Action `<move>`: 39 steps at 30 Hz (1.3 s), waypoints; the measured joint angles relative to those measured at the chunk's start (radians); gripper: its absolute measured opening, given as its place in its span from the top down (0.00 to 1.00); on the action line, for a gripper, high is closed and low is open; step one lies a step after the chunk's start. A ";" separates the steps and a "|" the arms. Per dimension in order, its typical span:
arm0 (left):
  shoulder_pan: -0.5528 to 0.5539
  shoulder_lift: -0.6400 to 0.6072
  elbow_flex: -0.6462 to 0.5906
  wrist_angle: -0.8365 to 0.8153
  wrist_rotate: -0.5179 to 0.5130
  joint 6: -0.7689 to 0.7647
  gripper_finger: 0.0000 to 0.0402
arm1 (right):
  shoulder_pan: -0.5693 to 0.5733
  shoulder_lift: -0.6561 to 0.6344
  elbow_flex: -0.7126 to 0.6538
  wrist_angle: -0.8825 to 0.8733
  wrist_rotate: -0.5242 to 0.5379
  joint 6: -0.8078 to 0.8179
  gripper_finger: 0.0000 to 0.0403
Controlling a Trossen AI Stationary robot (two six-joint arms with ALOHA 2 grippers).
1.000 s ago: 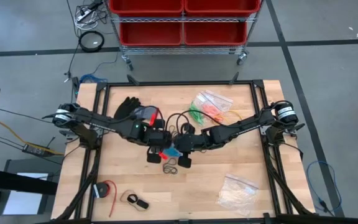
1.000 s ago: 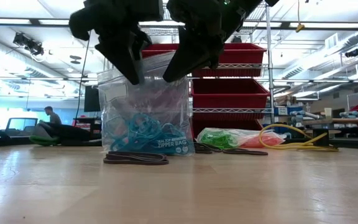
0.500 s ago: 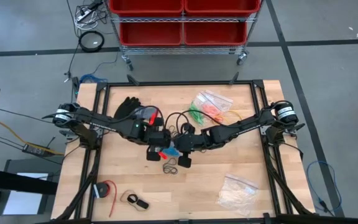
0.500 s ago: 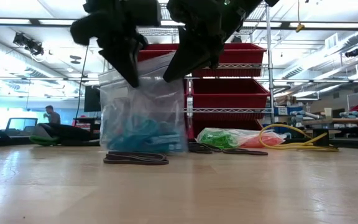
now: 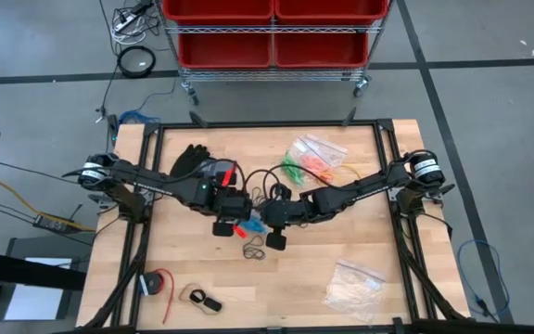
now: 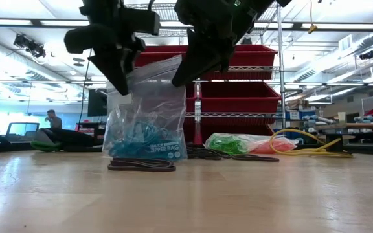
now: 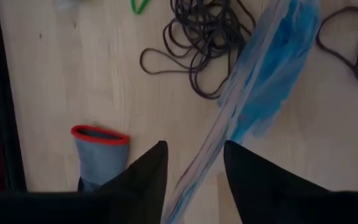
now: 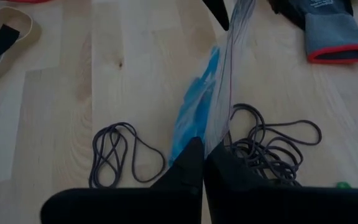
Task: Sort rubber bands
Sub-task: Close the transparent zip bag
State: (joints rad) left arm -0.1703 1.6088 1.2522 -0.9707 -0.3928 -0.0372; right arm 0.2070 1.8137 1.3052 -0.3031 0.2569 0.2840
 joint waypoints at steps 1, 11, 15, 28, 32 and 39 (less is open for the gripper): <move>0.000 0.000 0.000 -0.007 -0.001 0.000 0.58 | 0.000 0.000 0.000 0.000 0.000 0.000 1.00; 0.000 -0.001 0.000 -0.102 -0.010 0.004 0.62 | 0.000 0.000 0.000 0.000 -0.003 0.002 1.00; 0.000 -0.001 0.000 -0.101 -0.011 0.008 0.79 | 0.000 0.000 0.000 0.000 -0.003 0.023 1.00; 0.000 -0.001 0.000 -0.085 -0.010 0.027 0.99 | -0.001 0.000 0.000 0.084 0.000 0.028 0.79; 0.000 -0.001 0.000 -0.078 -0.009 0.026 0.99 | -0.006 0.000 0.000 0.086 0.000 0.027 0.78; -0.001 -0.001 0.000 -0.062 -0.007 0.026 0.99 | -0.011 0.000 0.000 0.101 0.008 0.003 0.95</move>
State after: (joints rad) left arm -0.1710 1.6073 1.2526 -1.0328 -0.3995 -0.0107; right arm 0.1957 1.8141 1.3052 -0.2025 0.2652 0.2875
